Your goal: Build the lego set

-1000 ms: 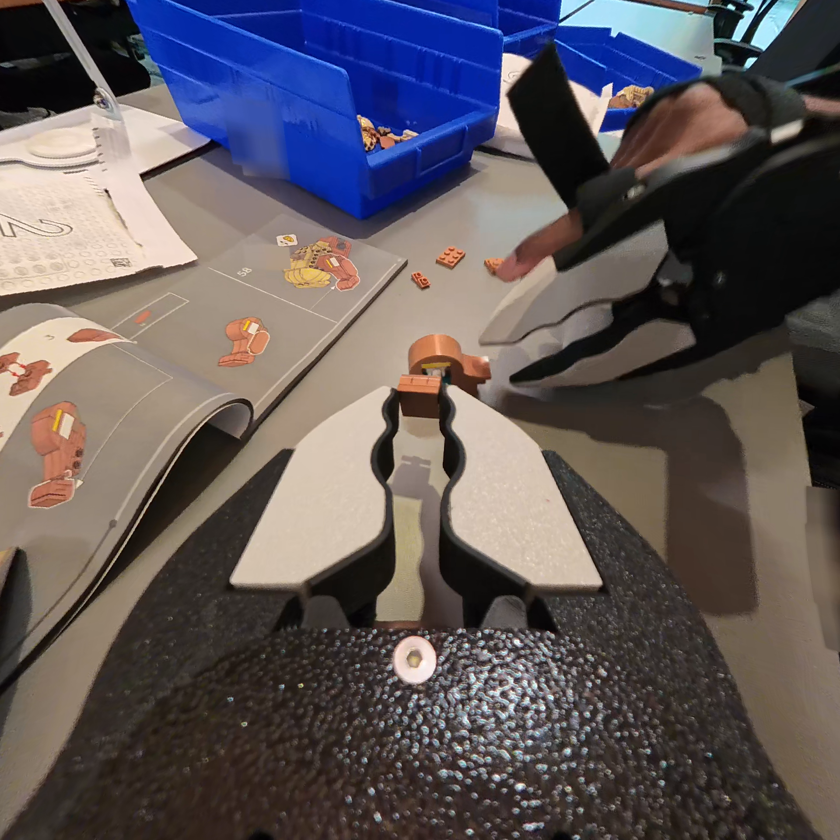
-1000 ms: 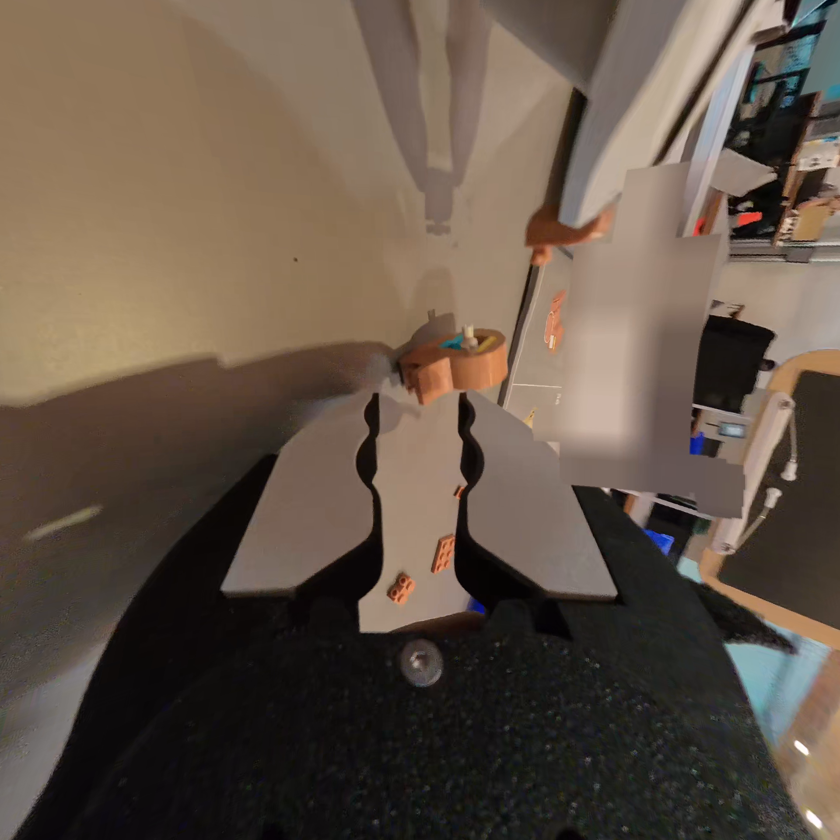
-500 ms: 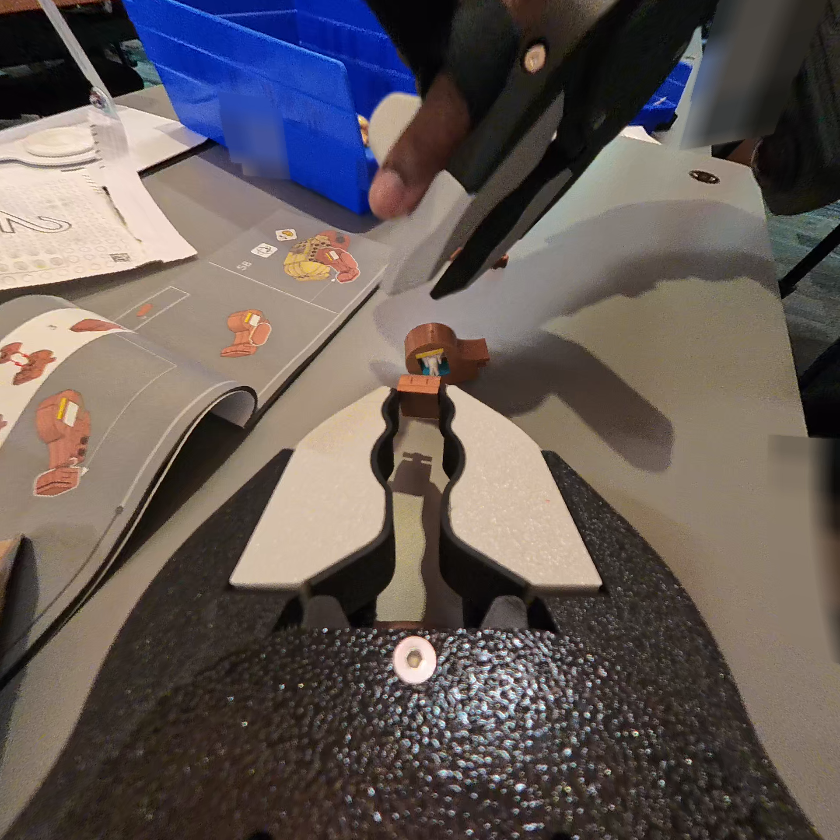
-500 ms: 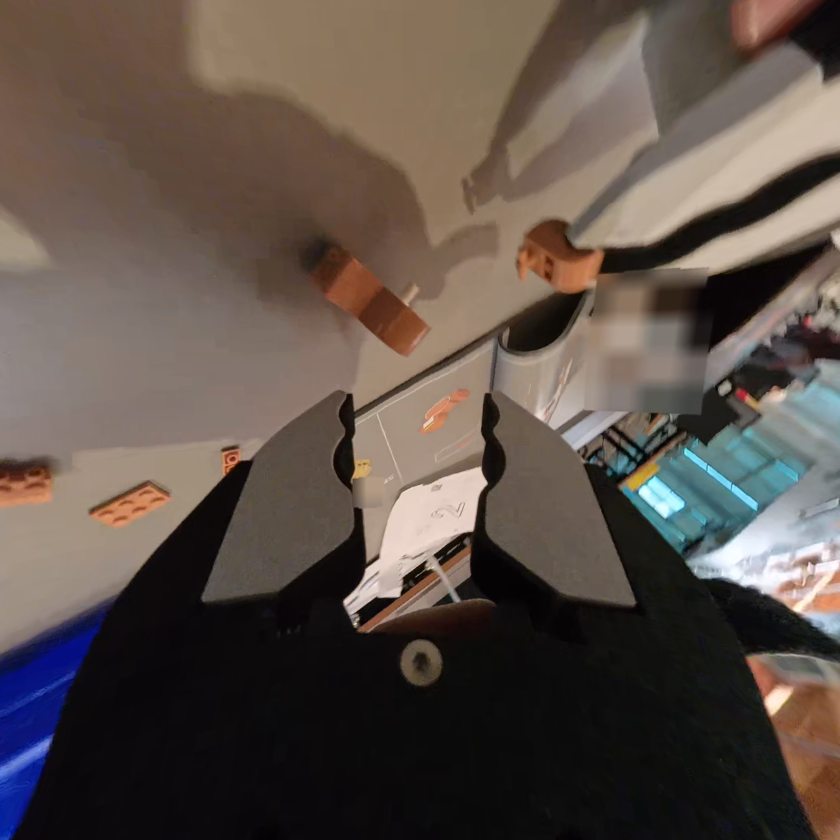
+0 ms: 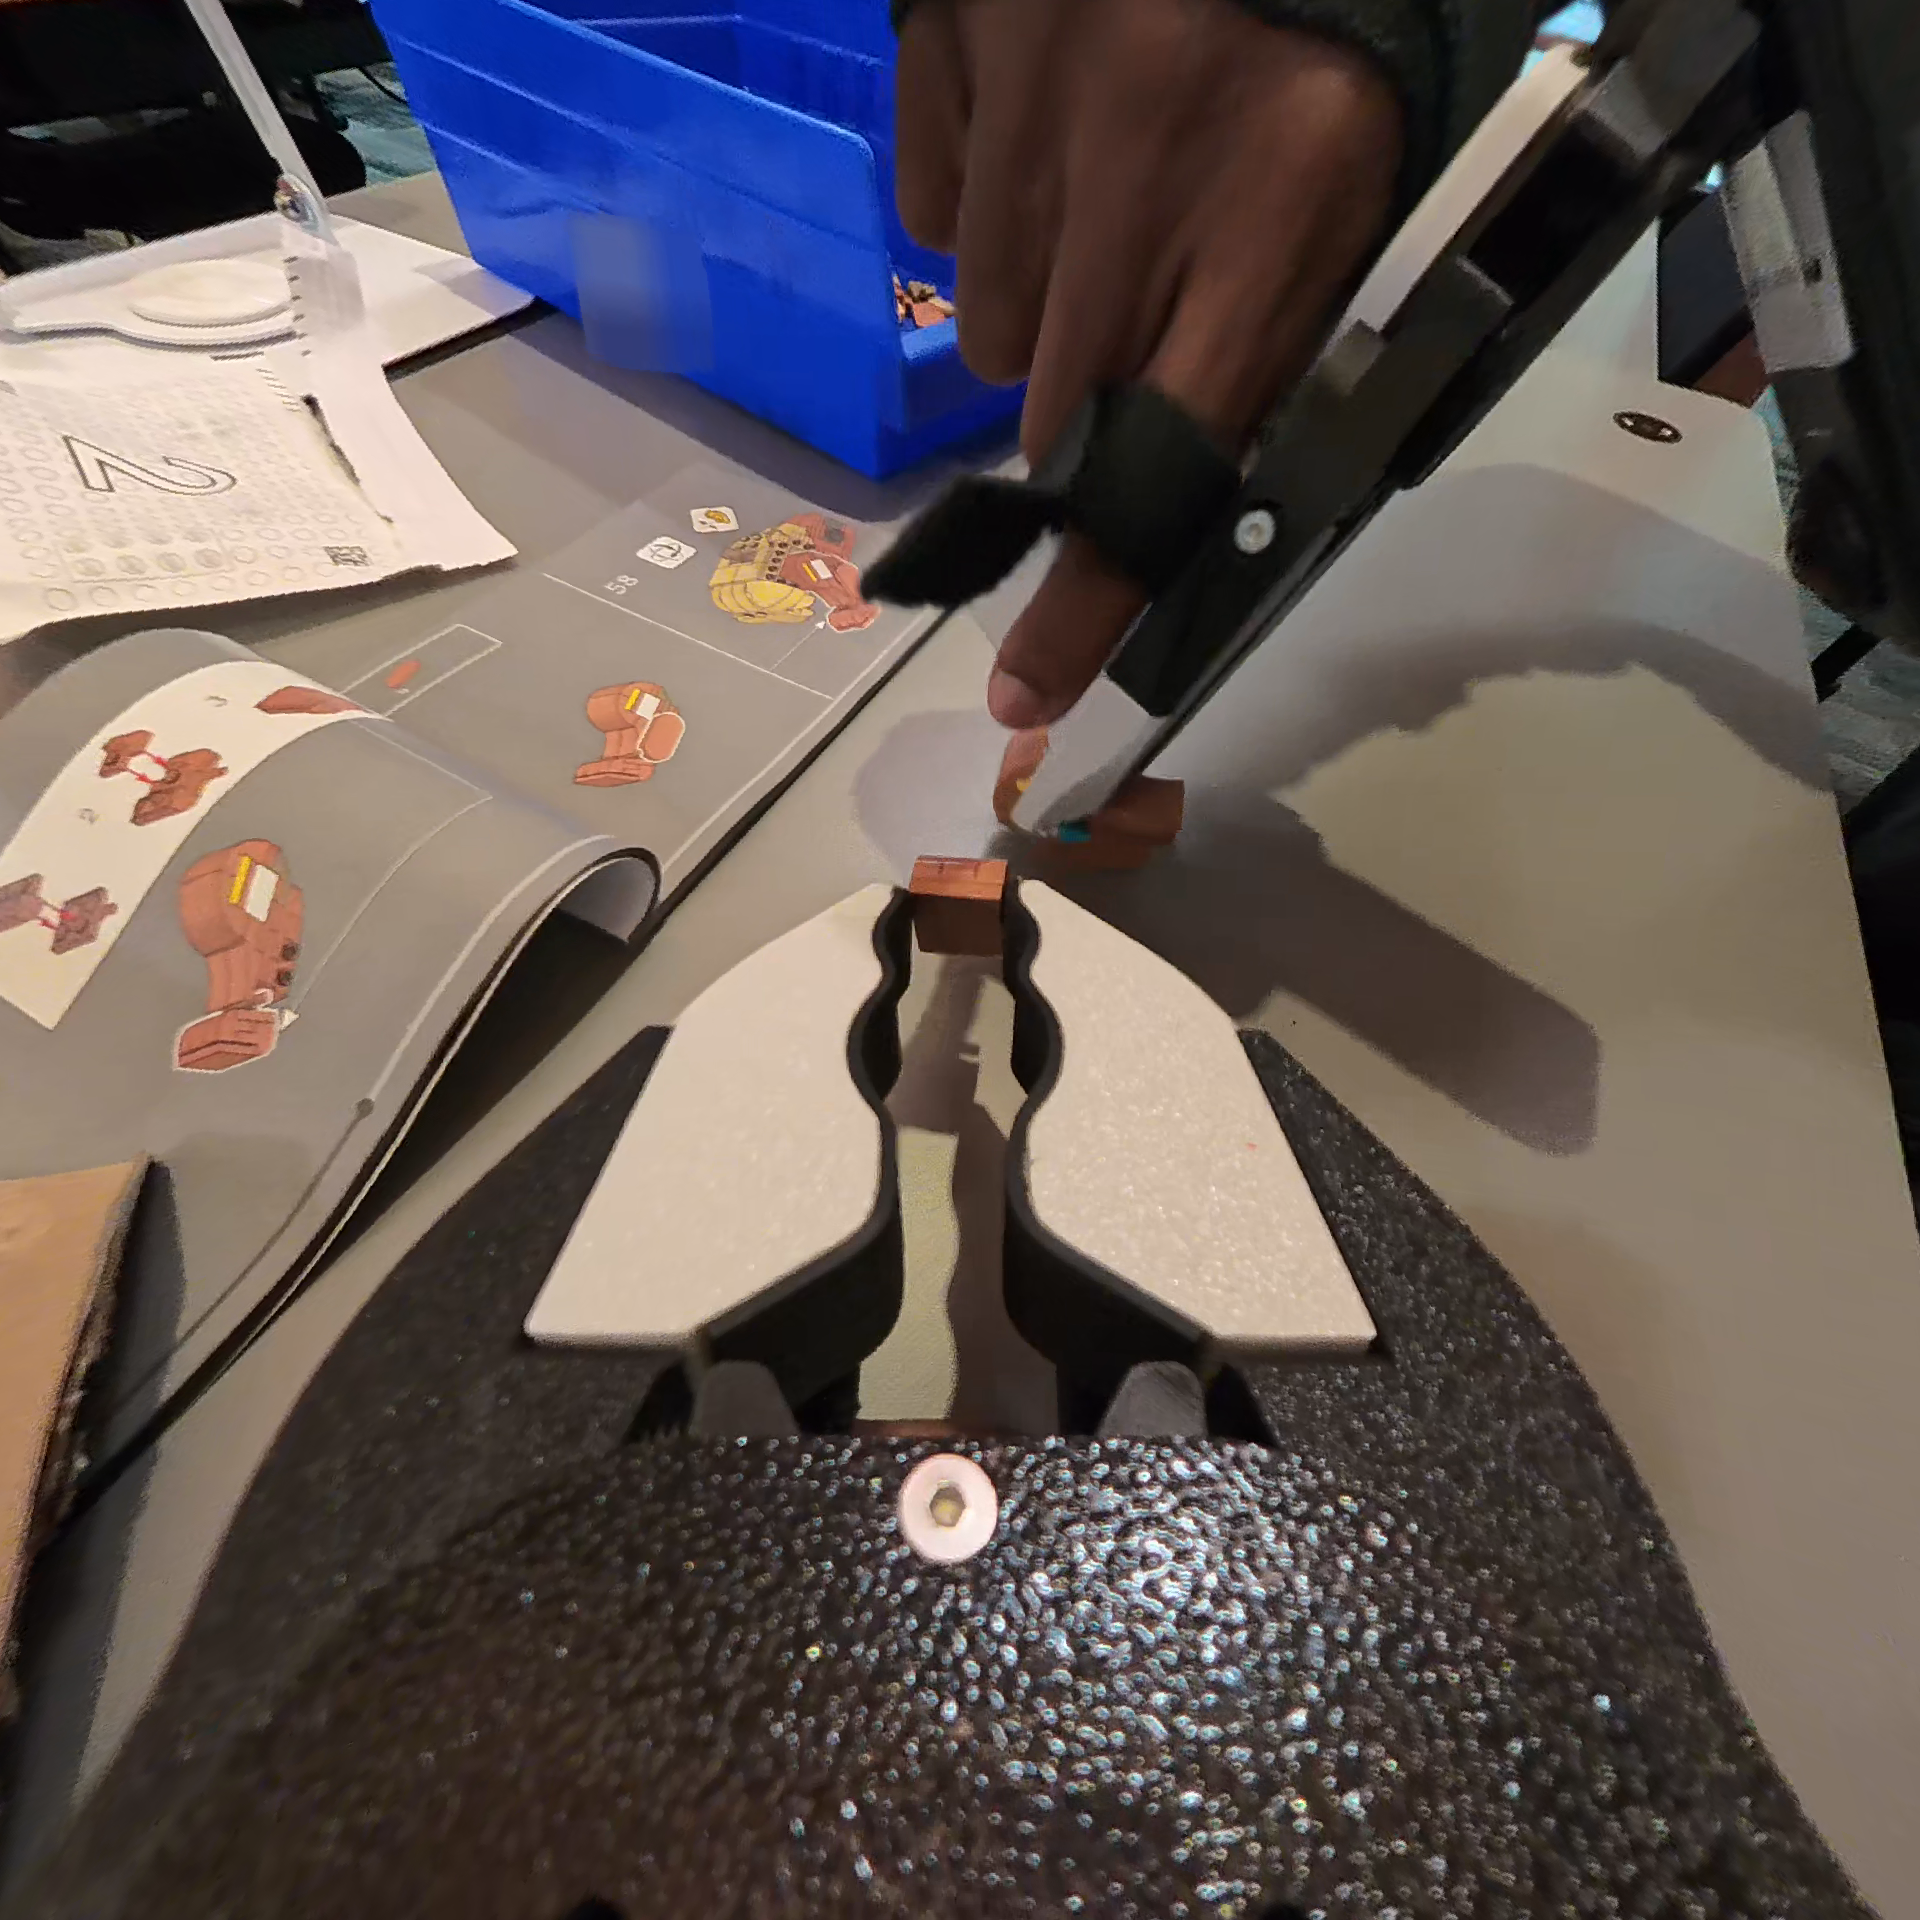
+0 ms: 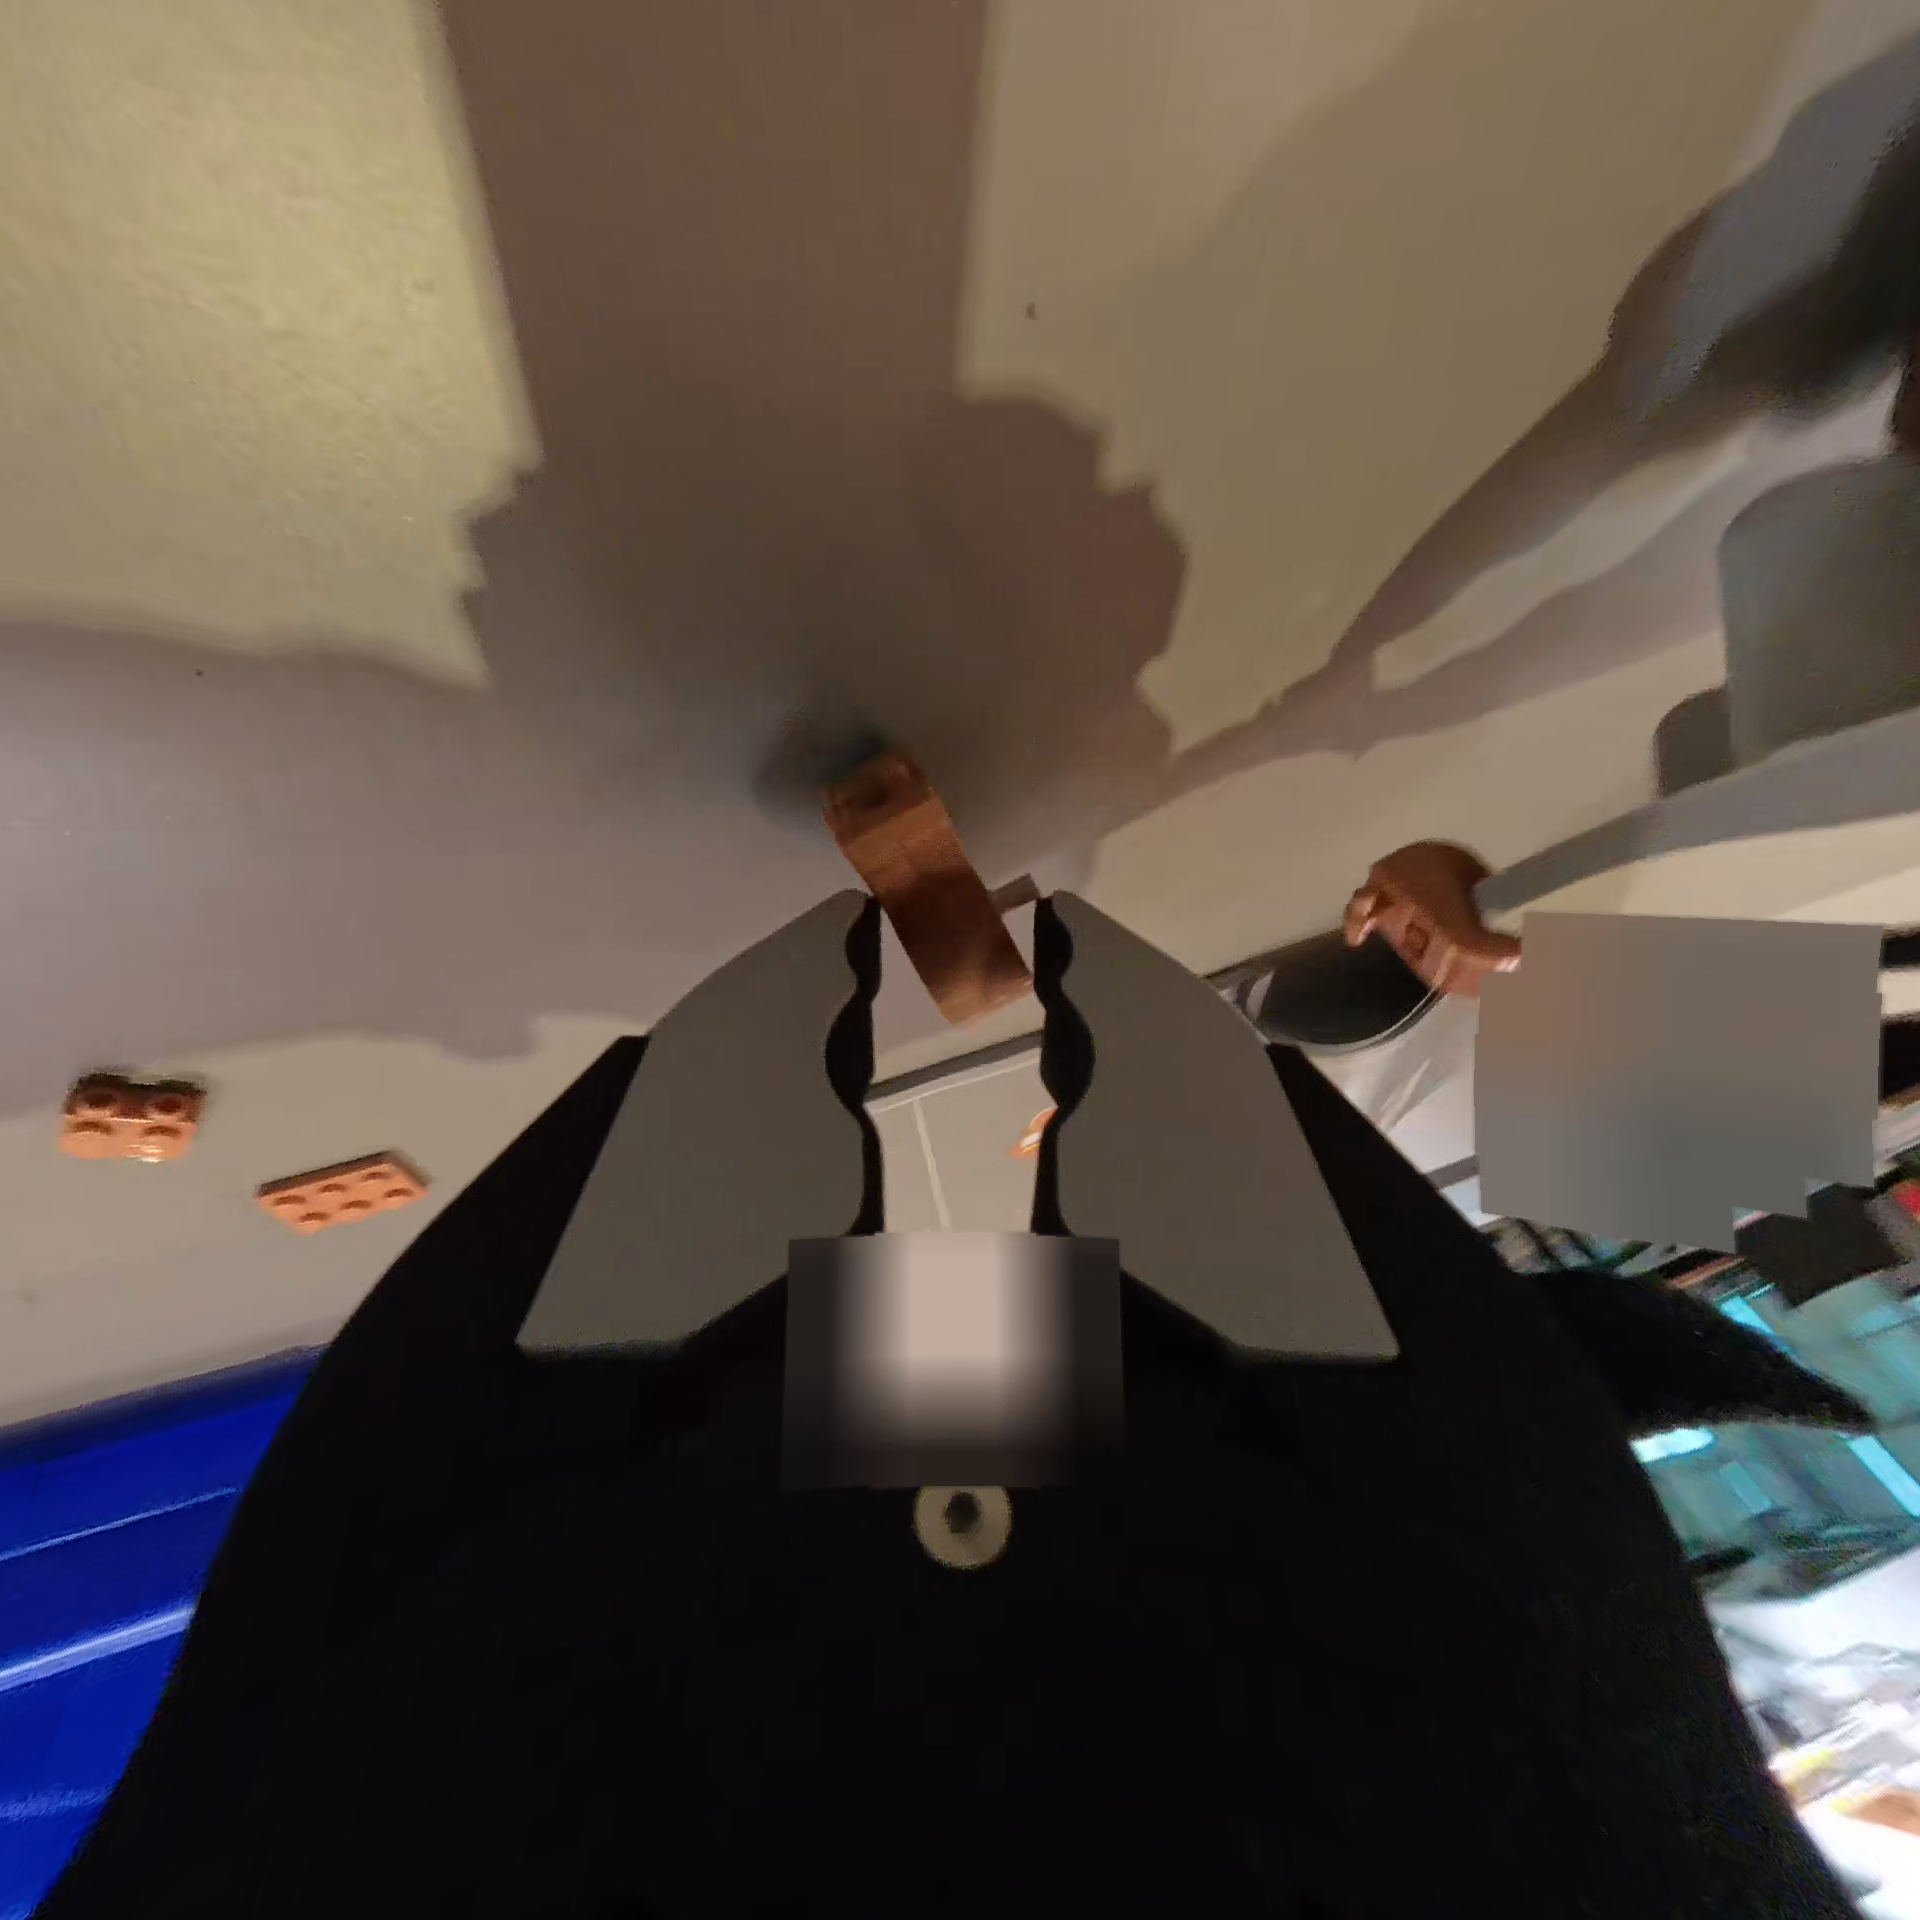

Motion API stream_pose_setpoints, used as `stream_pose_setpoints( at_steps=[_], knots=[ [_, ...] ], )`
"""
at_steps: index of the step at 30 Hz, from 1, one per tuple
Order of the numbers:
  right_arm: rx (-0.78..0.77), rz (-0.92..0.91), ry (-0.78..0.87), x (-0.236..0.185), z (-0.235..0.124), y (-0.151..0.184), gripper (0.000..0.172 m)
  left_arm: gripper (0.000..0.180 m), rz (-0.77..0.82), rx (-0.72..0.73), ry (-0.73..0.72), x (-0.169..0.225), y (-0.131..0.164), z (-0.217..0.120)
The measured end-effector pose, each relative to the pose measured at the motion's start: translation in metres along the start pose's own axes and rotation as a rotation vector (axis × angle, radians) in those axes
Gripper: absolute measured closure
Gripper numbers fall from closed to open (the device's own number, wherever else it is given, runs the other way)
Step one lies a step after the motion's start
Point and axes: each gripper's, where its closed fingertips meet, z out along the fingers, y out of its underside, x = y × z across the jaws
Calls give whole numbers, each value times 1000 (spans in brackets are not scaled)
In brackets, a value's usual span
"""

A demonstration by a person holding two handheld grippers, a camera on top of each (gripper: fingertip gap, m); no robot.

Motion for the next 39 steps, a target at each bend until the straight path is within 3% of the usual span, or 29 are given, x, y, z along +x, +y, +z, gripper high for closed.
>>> stream_pose_setpoints(
  at_steps=[5,11,14,18,20,23,27,33,39],
  knots=[
    [-128,332,-86,-13,0,19,147,165,-6,-2,10,1,0,-1],
    [-161,707,-175,-24,-6,11,146,164,28,-25,18,8,2,5],
    [-132,782,-132,-23,-8,12,124,164,40,-29,14,9,3,5],
    [21,966,-51,-34,-18,20,105,165,50,-24,21,12,2,5],
    [168,1125,10,-37,-25,19,107,165,58,-19,33,14,1,5],
    [379,1297,176,-31,-35,20,123,165,62,-17,54,18,0,8],
    [493,1297,312,-23,-38,16,136,165,72,-43,70,25,3,15],
    [544,1171,200,-20,-24,12,124,165,87,-91,82,39,6,28],
    [592,1109,152,-14,-13,5,137,165,98,-130,38,41,11,32]
  ],
)
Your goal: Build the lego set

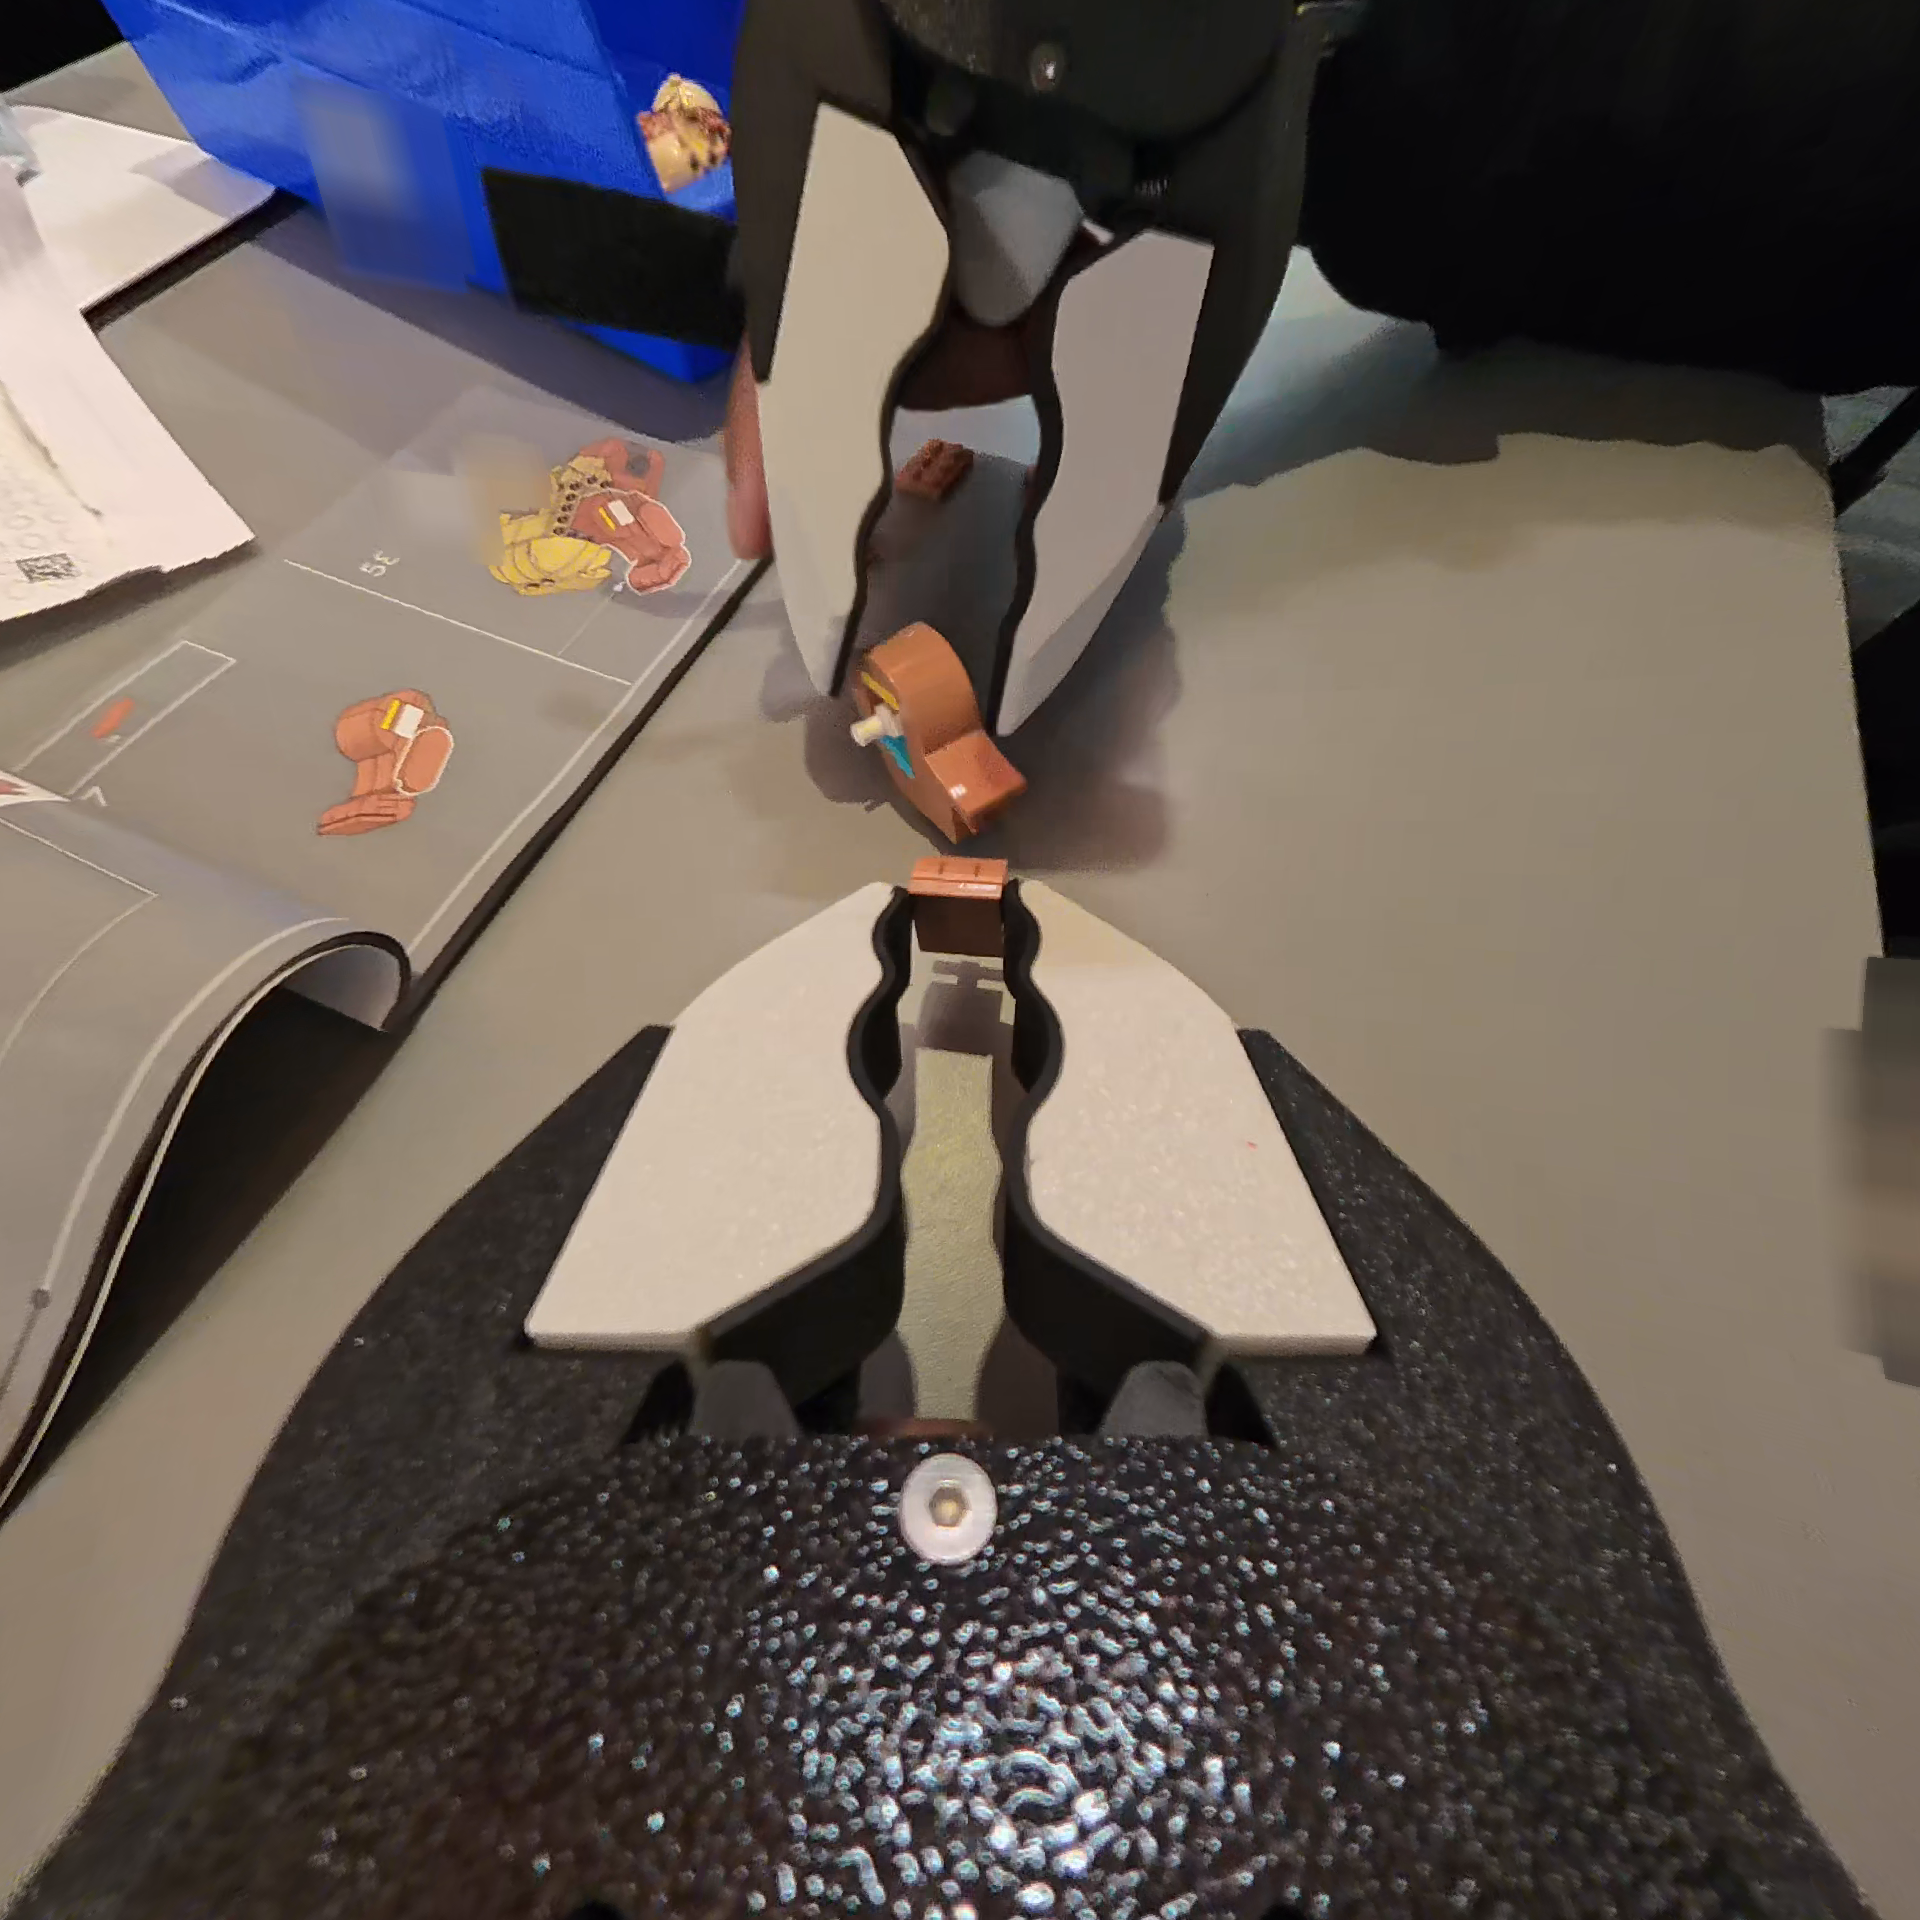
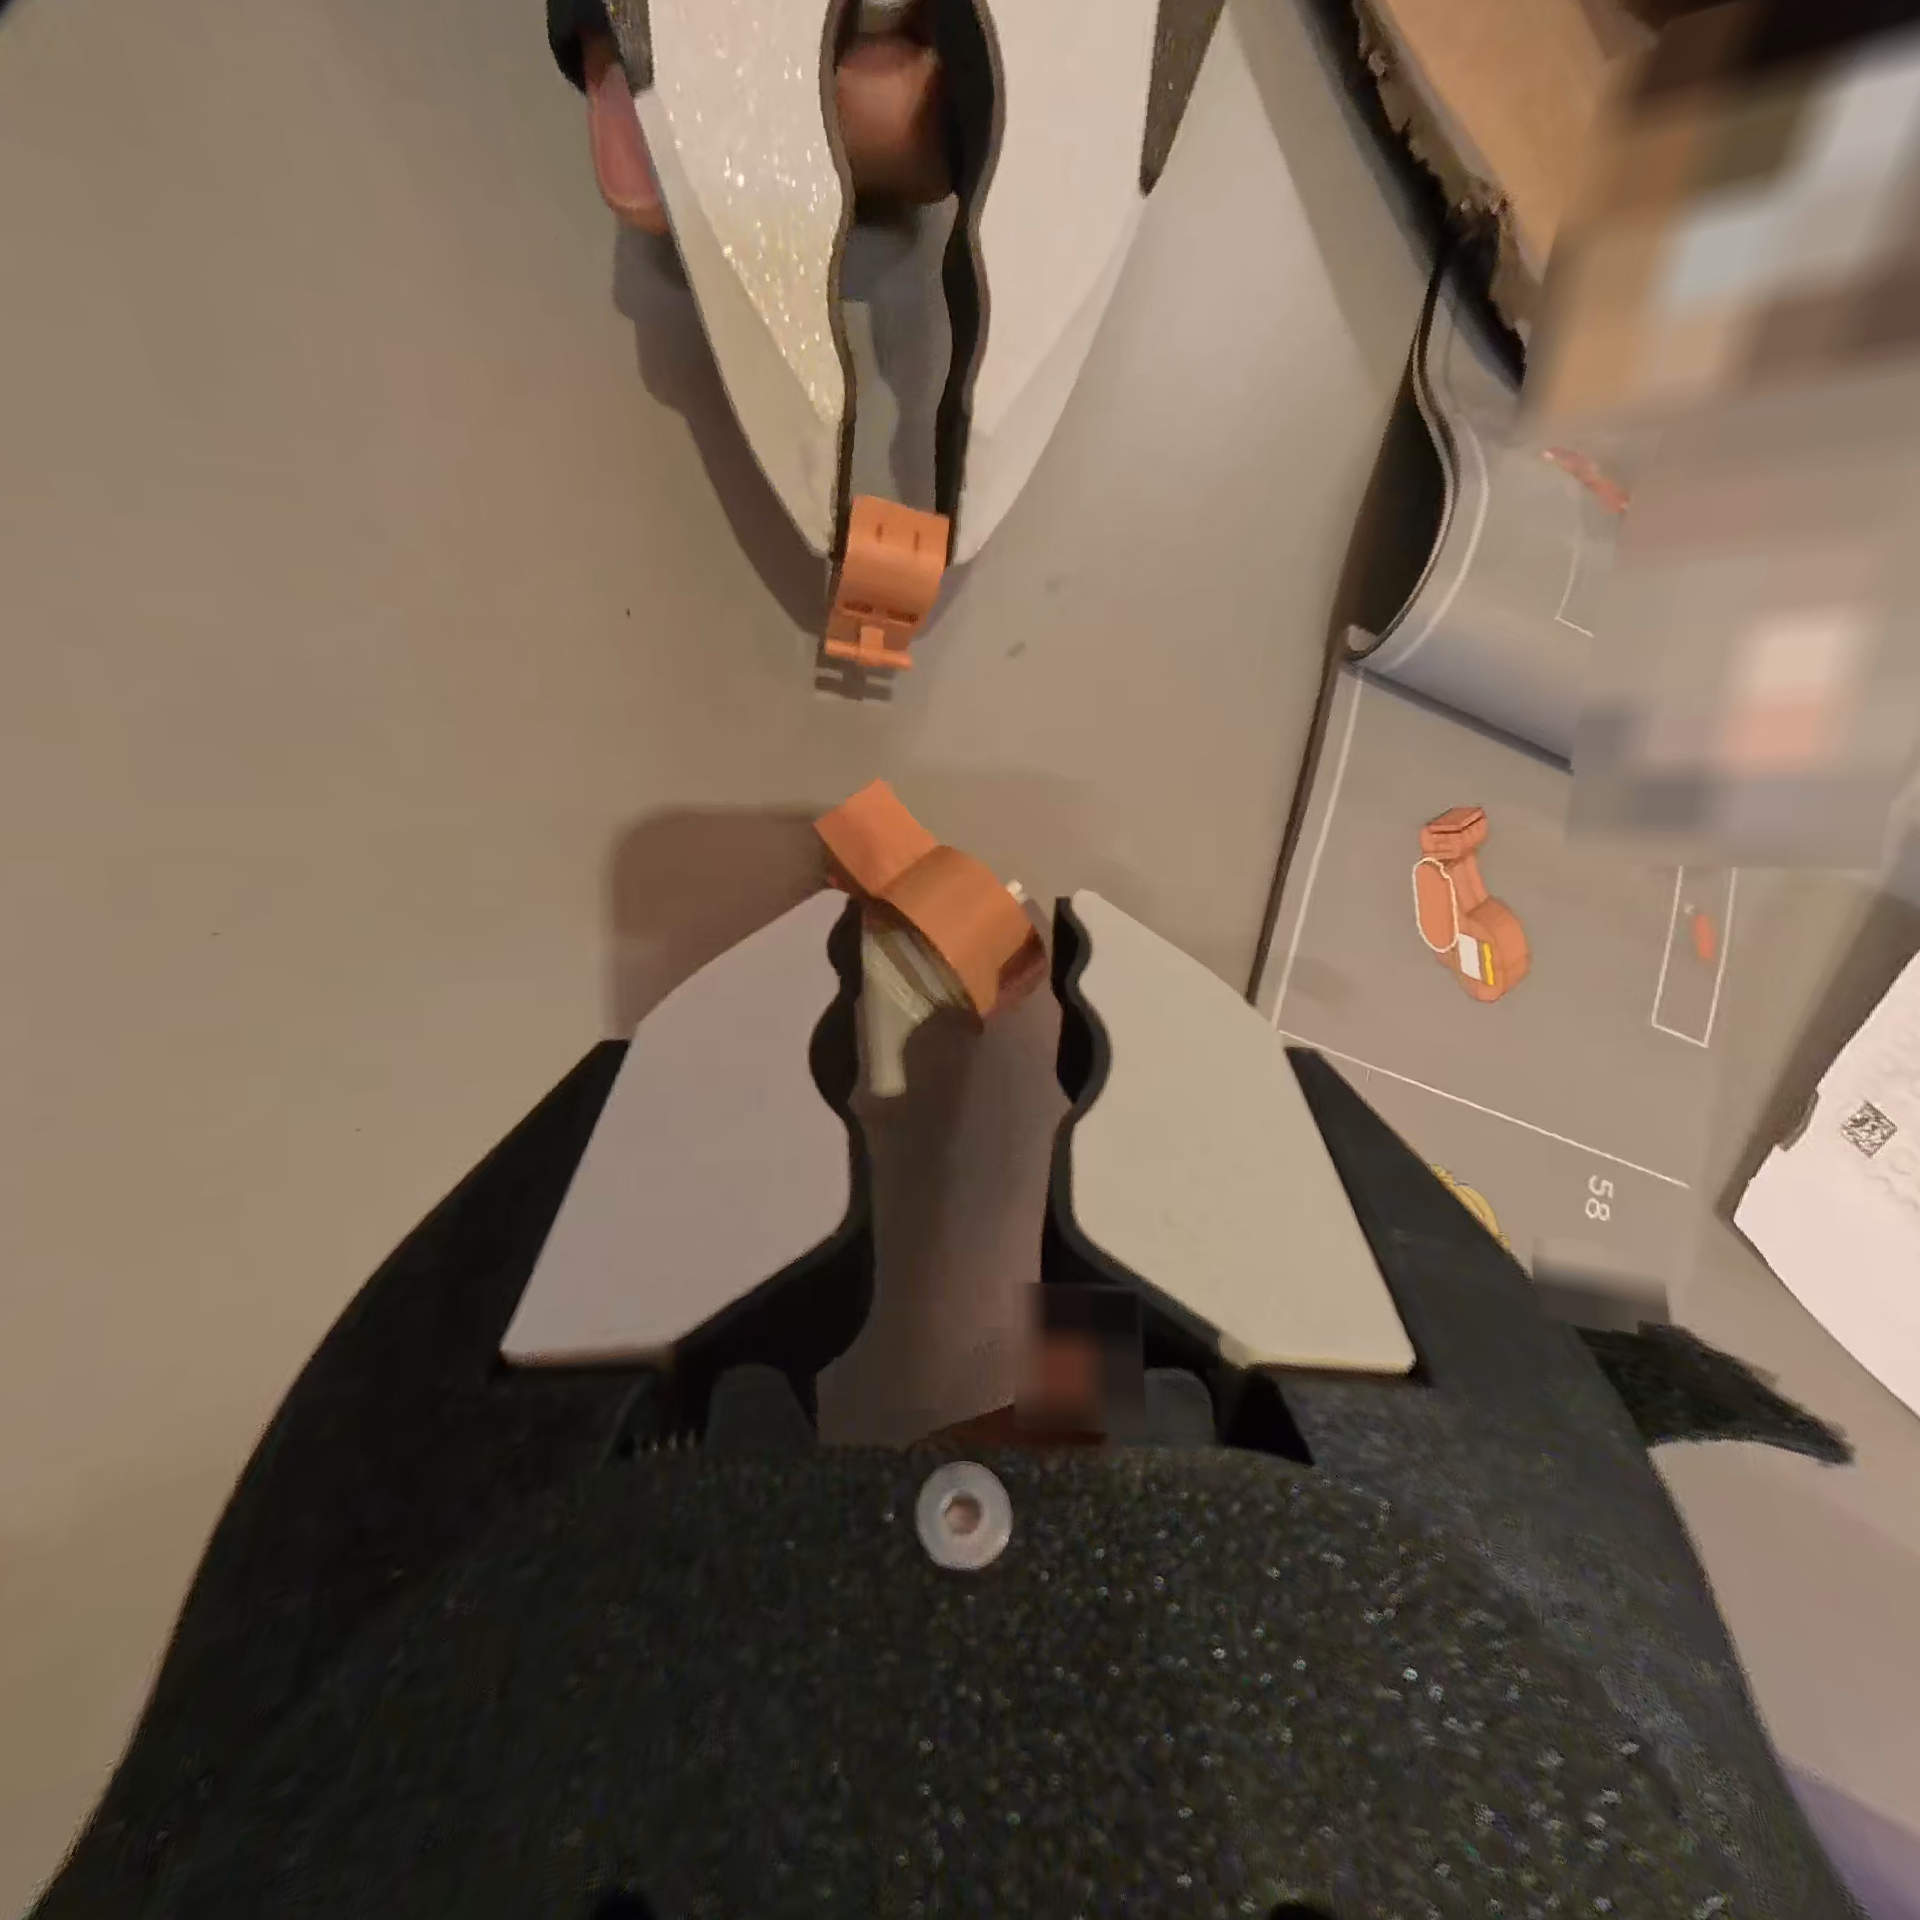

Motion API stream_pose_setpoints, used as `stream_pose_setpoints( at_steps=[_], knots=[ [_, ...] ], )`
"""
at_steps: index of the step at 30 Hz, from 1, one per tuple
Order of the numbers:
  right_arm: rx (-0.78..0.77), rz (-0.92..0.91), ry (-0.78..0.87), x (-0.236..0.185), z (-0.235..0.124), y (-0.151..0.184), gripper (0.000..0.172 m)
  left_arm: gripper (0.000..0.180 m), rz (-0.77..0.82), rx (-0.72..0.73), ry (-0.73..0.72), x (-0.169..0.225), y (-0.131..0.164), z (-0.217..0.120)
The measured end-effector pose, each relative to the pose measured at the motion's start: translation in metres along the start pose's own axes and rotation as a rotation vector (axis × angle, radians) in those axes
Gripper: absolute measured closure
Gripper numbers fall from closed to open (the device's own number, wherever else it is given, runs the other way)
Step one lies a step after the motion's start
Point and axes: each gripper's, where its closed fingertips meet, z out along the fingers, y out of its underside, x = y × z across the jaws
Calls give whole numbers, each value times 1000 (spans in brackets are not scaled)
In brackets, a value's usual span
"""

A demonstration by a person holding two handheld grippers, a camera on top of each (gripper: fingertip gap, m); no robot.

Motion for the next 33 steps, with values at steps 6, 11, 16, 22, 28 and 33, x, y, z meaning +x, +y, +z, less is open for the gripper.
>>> stream_pose_setpoints(
  at_steps=[6,11,16,22,28,33],
  knots=[
    [-11,132,27,1,4,6,147,165,-27,-9,-34,-5,1,2],
    [59,330,-13,0,1,1,152,164,-104,26,-17,-12,-5,2],
    [199,483,-61,1,-6,-11,153,165,-185,154,-4,-21,-20,-8],
    [304,597,-105,4,-15,-20,153,165,-262,216,40,-26,-25,-15],
    [411,650,-149,9,-26,-30,153,165,-319,283,120,-23,-33,-20],
    [429,636,-160,7,-26,-33,154,165,-351,316,150,-22,-36,-23]
  ],
)
